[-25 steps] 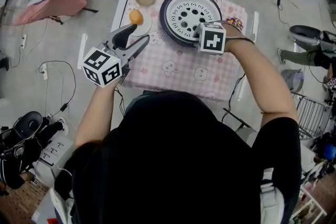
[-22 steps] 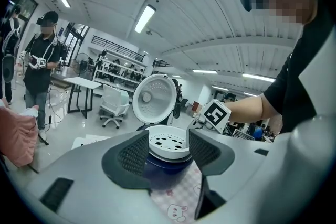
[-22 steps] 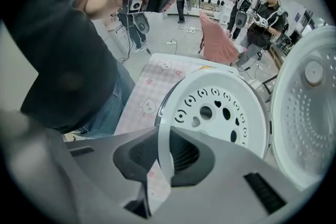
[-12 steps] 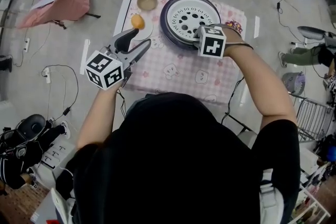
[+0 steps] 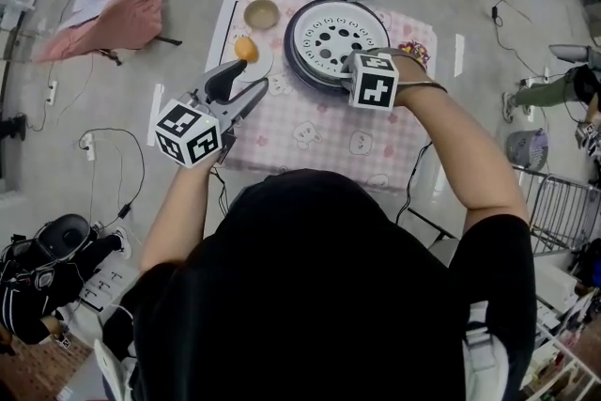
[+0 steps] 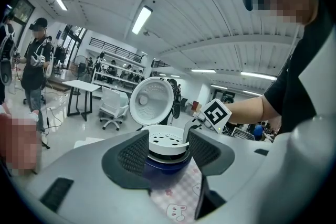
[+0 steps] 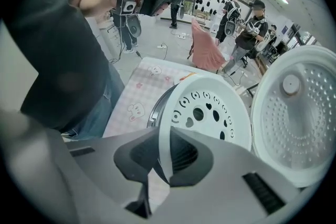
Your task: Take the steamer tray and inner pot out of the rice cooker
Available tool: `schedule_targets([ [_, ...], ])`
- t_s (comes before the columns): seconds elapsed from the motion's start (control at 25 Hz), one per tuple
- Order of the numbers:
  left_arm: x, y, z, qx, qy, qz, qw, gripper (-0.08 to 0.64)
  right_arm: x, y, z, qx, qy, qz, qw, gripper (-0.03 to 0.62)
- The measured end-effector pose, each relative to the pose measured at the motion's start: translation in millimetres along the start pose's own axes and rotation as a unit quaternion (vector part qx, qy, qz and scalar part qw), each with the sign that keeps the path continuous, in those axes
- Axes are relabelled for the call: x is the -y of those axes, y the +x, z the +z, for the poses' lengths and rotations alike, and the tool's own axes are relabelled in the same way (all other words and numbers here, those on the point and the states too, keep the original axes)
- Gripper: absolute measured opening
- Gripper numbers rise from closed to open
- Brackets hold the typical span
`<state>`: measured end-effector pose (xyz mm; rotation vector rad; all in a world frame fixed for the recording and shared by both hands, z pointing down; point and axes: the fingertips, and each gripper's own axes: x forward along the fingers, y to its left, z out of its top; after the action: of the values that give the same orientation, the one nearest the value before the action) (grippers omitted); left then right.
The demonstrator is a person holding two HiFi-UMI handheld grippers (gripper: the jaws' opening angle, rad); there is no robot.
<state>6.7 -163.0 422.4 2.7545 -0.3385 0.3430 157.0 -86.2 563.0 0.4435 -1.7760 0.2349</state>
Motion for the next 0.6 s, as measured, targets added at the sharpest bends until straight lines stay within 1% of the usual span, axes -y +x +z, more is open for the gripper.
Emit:
schedule_targets([
  [0.32,4.4,-2.8,3.1,0.002,0.01,-0.001,0.9999,0.258,2.7,-12.6,4.3,0.004,0.0,-0.022,1.0,0.035],
  [0.6,14.2,0.6,12.3,0.01,0.001,-0.017,0.9998,0.258,2.2,-28.3,-5.7,-0.002,0.009,-0.039,0.999,0.035],
])
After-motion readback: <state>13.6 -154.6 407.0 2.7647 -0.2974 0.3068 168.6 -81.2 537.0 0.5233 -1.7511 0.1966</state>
